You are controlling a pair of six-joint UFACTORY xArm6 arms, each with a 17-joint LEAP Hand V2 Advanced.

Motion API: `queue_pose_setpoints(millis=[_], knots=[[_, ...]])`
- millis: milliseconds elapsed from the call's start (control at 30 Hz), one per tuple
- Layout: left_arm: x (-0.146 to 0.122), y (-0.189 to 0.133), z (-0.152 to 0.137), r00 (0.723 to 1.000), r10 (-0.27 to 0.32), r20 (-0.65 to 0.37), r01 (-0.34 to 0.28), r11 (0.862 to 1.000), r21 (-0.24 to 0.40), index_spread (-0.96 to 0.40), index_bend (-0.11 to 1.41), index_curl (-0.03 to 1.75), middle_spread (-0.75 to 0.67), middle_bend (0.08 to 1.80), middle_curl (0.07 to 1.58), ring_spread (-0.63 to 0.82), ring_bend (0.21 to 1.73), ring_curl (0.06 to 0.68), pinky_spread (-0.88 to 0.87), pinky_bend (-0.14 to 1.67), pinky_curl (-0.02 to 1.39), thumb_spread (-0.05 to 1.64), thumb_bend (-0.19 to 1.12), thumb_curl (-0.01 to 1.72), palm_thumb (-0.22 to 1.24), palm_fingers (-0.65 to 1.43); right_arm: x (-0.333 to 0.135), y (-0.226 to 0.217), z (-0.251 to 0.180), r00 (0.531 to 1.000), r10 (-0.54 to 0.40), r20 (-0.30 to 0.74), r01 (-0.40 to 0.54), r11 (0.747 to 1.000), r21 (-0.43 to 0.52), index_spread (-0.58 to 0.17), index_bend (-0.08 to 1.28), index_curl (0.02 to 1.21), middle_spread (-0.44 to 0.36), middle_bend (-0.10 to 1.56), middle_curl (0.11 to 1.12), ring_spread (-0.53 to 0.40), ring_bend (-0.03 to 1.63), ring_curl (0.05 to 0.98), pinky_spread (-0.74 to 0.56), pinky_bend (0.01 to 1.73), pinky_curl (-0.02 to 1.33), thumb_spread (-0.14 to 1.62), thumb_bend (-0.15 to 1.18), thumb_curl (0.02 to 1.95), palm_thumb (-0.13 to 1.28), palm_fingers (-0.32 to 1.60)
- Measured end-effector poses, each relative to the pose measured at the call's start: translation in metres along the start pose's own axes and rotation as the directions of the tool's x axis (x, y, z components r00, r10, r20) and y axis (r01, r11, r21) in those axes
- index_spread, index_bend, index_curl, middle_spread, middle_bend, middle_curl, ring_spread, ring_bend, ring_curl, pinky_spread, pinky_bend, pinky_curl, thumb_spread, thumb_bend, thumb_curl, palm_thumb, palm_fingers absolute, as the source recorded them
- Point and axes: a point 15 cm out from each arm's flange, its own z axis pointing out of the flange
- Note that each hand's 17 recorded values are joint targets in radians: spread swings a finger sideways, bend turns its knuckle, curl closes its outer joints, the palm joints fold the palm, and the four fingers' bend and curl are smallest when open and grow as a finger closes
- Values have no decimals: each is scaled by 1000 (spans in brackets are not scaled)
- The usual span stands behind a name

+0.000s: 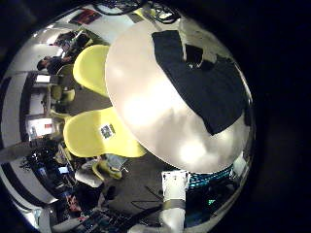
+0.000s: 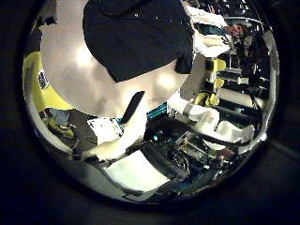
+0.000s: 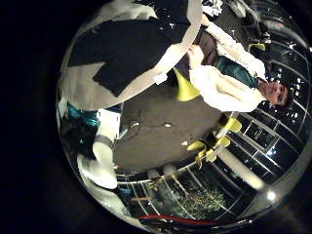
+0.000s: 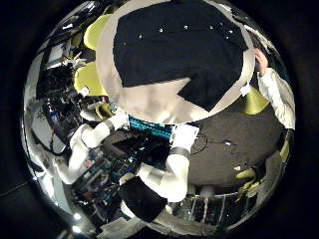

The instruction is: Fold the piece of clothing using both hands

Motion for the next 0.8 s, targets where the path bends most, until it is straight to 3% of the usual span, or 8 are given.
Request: queue_pose_setpoints(millis=[233, 400, 600, 800], knots=[[2, -1, 5, 1000, 0, -7, 0, 1000, -11, -126, 183, 492, 53, 193, 431, 78, 717, 230, 10, 299, 643, 1092, -21, 298, 278, 311, 15, 4, 3, 1000, 18, -4, -18, 1000, -16, -341, 154, 269, 38, 261, 349, 176, 626, 205, 354, 667, 186, 1155, -20, 235, 160, 75], [15, 1, 20, 999, 35, -1, -35, 998, -43, -125, 187, 482, 56, 193, 423, 76, 707, 223, 19, 297, 629, 1094, -20, 296, 285, 311, 28, 12, 6, 999, 41, 9, -41, 999, -18, -336, 152, 267, 37, 257, 350, 177, 626, 211, 354, 652, 195, 1158, -18, 236, 161, 86], [30, 0, 67, 994, 102, 26, -100, 993, -66, -96, 167, 457, 72, 196, 422, 106, 700, 221, 46, 297, 613, 1090, -27, 291, 274, 261, 35, 21, 14, 998, 65, 27, -64, 997, -38, -335, 150, 263, 36, 253, 351, 172, 626, 215, 357, 644, 205, 1163, -18, 236, 162, 95], [54, -15, 113, 982, 184, 50, -184, 983, -4, -57, 155, 418, 110, 194, 412, 161, 700, 216, 109, 300, 585, 1024, -35, 285, 208, 212, 33, 22, 13, 997, 66, 26, -65, 997, -38, -332, 149, 261, 32, 254, 351, 165, 621, 219, 359, 638, 214, 1164, -18, 236, 162, 102]])
